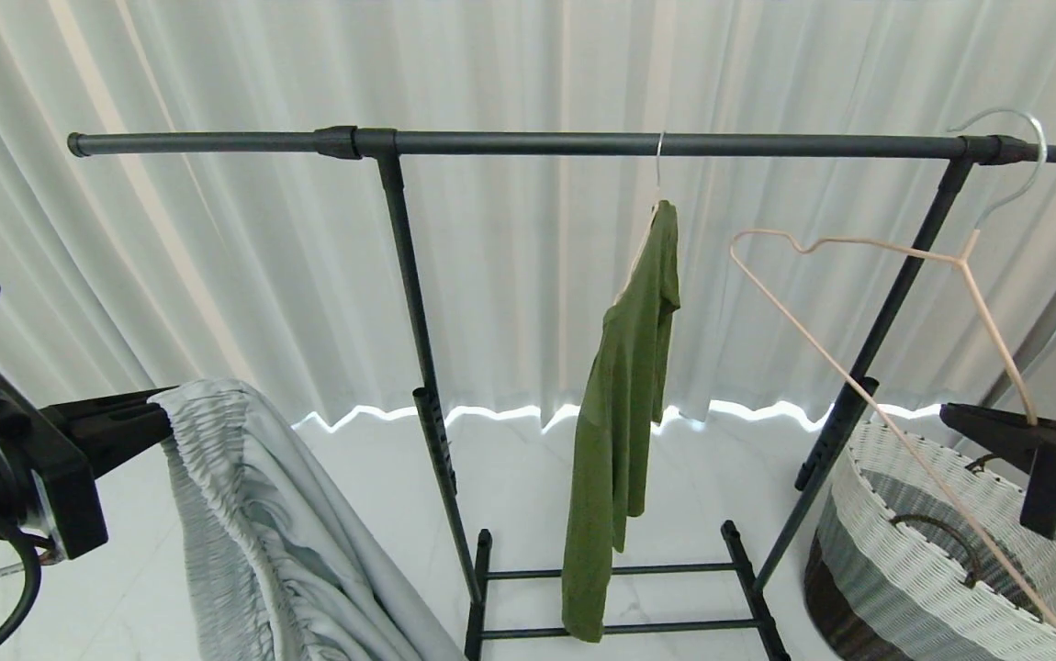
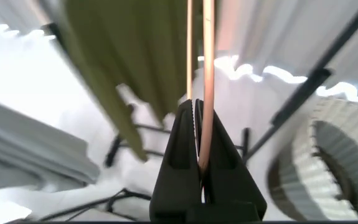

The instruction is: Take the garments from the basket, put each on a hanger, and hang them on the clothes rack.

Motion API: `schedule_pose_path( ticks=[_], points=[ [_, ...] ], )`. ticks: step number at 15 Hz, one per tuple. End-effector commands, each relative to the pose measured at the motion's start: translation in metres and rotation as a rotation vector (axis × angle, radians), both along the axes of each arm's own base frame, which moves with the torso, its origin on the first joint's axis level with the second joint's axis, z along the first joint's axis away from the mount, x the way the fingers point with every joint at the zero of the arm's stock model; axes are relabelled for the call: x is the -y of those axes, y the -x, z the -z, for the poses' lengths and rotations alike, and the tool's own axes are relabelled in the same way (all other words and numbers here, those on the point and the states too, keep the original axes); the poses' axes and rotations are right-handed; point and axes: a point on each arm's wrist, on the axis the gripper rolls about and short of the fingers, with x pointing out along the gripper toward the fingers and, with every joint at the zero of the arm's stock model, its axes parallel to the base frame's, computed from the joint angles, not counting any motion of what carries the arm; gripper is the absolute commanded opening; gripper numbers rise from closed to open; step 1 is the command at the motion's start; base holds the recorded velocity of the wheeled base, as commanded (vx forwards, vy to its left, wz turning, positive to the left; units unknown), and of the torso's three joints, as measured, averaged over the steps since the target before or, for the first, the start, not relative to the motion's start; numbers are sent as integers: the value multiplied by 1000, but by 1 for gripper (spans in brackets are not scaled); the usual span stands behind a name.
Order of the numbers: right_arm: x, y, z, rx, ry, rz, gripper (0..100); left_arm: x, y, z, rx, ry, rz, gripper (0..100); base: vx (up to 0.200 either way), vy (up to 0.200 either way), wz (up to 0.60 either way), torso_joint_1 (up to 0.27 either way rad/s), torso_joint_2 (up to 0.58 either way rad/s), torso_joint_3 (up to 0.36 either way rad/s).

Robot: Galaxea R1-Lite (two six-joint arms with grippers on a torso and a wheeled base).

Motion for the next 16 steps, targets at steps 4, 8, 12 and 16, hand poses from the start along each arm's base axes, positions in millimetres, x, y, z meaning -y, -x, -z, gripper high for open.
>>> schedule_pose_path(
  ticks=[4,8,12,16],
  points=[
    [-4,2,-2,-2,-42,-175,0,3,-7,9,-39,-22,21,0,0,0,0,0,0,0],
    [-17,7,15,-45,-41,-424,0,9,-33,13,-72,-115,-28,0,0,0,0,0,0,0],
    [-46,9,41,-101,3,-598,0,44,-70,-1,-101,-94,-119,0,0,0,0,0,0,0],
    [-65,17,54,-136,19,-718,0,72,-102,-11,-92,-94,-185,0,0,0,0,0,0,0]
  ],
)
